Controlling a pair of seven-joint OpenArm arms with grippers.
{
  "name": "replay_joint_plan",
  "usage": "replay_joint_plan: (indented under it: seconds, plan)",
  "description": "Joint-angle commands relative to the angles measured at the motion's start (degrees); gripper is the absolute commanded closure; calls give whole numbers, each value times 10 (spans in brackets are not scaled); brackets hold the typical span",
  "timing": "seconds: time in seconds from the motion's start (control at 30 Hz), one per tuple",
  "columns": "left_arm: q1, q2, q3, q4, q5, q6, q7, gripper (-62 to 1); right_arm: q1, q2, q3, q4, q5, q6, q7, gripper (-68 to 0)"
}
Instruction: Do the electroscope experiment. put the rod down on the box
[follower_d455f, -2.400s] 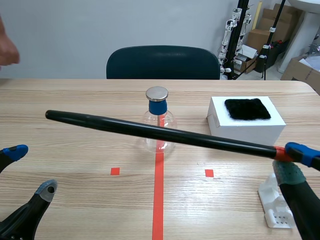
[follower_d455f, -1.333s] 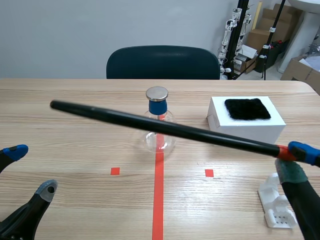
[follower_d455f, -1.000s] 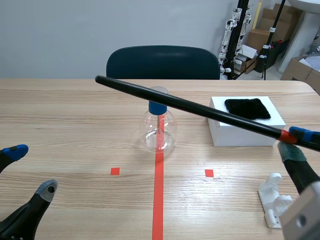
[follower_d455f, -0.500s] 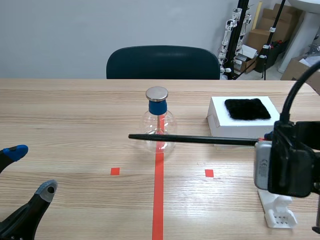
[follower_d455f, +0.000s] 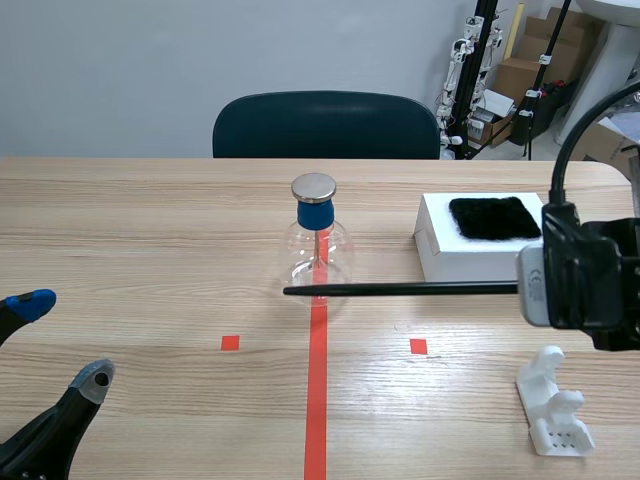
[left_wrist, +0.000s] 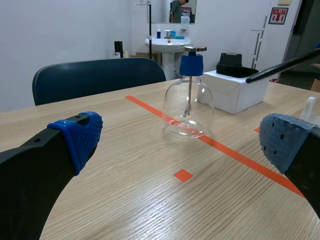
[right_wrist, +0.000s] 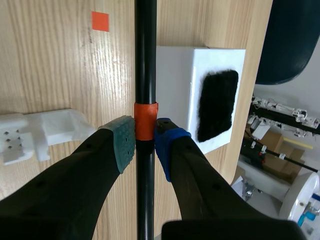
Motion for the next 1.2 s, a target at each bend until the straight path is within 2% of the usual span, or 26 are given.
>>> replay_joint_plan:
  seconds: [0.0, 0.3, 0.53, 0.83, 1.17]
  plan:
    - [-3, 0, -2, 6, -4, 1, -9, -623, 20, 5, -2, -4, 10, 4, 0, -68]
    - [-3, 0, -2, 6, -4, 1, -9, -623, 67, 7, -76, -75, 6, 4, -11, -68]
    - [-3, 0, -2, 6, -4, 1, -9, -623, 106, 46, -156, -107, 20, 4, -16, -68]
    - [-3, 0, -2, 6, -4, 1, -9, -623, 178, 78, -253, -158, 35, 4, -19, -68]
    - [-3, 0, -2, 6, -4, 1, -9, -623, 231, 85, -333, -197, 64, 4, -36, -68]
